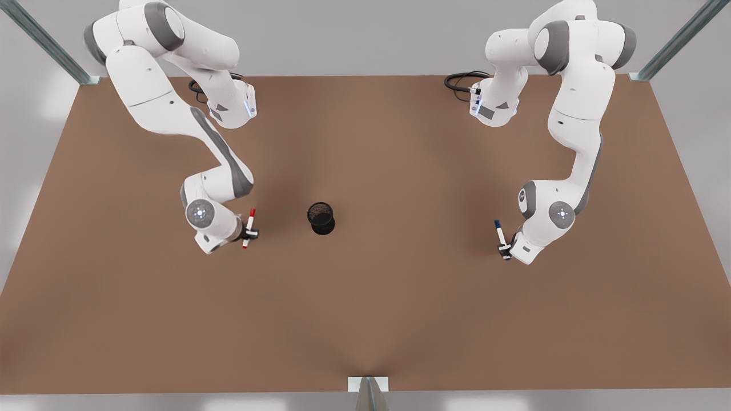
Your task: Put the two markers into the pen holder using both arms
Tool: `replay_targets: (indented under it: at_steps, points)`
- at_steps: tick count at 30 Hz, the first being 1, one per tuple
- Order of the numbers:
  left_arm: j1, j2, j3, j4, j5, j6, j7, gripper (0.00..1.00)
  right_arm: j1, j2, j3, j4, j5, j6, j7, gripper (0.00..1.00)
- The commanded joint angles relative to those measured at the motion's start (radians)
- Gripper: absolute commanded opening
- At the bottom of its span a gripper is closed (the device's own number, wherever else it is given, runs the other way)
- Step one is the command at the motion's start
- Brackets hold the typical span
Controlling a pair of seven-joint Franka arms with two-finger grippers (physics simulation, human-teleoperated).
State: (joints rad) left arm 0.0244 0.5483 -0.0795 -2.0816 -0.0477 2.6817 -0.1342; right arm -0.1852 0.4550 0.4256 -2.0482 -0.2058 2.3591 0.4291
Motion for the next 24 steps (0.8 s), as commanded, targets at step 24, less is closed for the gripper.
replay_targets:
  at_steps: [24]
  points:
    - [-0.106,-0.056,-0.144,0.523,-0.126,-0.605,0.021,0.21,0.006,-0.108,0.394,0.048,-0.469,0.318,0.709,0.21]
